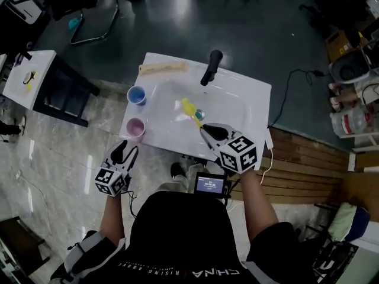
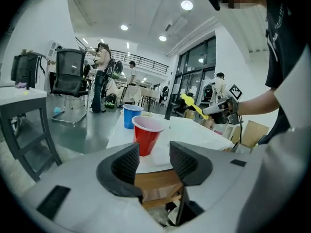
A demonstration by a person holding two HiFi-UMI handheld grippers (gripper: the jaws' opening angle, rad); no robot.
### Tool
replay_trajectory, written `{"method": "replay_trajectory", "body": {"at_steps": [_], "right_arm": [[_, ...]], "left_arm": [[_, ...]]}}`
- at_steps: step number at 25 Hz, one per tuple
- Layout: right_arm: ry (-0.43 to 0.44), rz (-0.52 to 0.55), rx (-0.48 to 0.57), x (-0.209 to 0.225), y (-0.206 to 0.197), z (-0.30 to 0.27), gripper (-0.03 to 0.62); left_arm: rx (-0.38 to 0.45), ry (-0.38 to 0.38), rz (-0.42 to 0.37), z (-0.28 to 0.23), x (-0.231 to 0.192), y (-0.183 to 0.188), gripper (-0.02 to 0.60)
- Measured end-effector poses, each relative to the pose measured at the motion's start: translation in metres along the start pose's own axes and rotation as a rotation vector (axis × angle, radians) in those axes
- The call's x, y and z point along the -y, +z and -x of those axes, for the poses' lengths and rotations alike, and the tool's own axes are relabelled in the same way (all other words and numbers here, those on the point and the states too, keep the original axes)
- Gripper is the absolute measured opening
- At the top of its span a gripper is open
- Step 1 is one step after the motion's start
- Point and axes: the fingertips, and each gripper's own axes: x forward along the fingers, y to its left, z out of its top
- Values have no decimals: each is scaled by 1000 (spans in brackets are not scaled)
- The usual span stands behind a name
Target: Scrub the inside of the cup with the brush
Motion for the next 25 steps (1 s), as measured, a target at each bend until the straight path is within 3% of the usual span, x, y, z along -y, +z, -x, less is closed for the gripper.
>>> {"method": "replay_trajectory", "body": {"at_steps": [5,8,13,16,20,25], "right_arm": [[-57,-50,20,6,-10,21,38],[-93,-79,32,9,-19,36,38],[-137,-118,40,11,-40,63,38],[-156,-126,63,9,-49,78,38],[-158,-118,87,1,-64,104,38],[-146,-116,123,-14,-88,134,38]], "left_arm": [[-13,-74,33,6,24,-2,57],[-37,-138,30,4,46,-5,6],[-52,-242,37,-1,87,-6,6],[-34,-287,85,-6,106,-1,6],[39,-298,160,-8,130,16,5],[68,-320,177,-5,172,18,5]]}}
